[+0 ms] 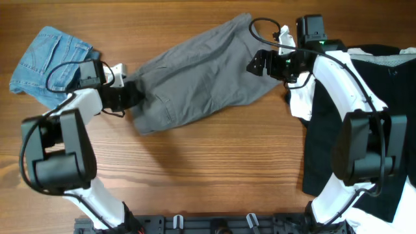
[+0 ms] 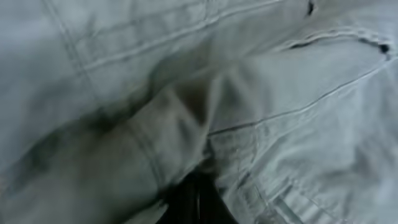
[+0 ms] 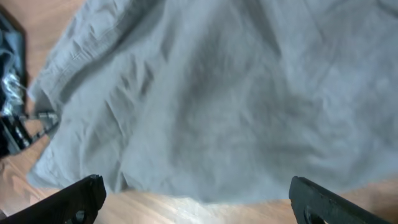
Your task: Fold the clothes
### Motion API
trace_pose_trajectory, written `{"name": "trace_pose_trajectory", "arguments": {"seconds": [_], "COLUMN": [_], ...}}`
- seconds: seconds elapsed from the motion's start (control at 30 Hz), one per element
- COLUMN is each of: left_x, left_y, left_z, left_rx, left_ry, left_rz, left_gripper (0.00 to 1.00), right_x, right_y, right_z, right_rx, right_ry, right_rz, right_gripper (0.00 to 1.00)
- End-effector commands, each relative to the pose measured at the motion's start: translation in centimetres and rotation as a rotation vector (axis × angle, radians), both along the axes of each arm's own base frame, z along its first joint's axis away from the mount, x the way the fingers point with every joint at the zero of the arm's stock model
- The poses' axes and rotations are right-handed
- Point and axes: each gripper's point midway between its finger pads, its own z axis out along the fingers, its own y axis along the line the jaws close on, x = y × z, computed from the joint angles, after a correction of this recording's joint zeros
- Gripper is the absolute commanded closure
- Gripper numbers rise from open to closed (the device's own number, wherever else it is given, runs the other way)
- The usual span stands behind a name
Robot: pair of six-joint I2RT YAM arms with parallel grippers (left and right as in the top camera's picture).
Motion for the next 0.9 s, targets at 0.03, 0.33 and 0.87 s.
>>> {"name": "trace_pose_trajectory", "arguments": {"seconds": [0.03, 0.33, 0.87], "left_x": [0.6, 7.9, -6.5], "left_y": [4.7, 6.9, -4.7], "left_z": [-4.0, 8.4, 5.9], "left_rx": [0.168, 0.043, 0.056], "left_ry": [0.096, -0.301, 0.203], "left_rz": [0.249, 0.249, -0.067], "left_gripper": [0.94, 0.77, 0.67], "right_x": [-1.0, 1.2, 2.6], "right_y": [-0.3, -6.0, -5.6], "right_z": [-0.6, -2.8, -8.8], "right_rx": [-0.046, -0.393, -0.147], "right_ry": [0.023, -0.047, -0.008], "right_rz": [0.037, -0.053, 0.03], "right_gripper": [0.0, 0.0, 0.96]}}
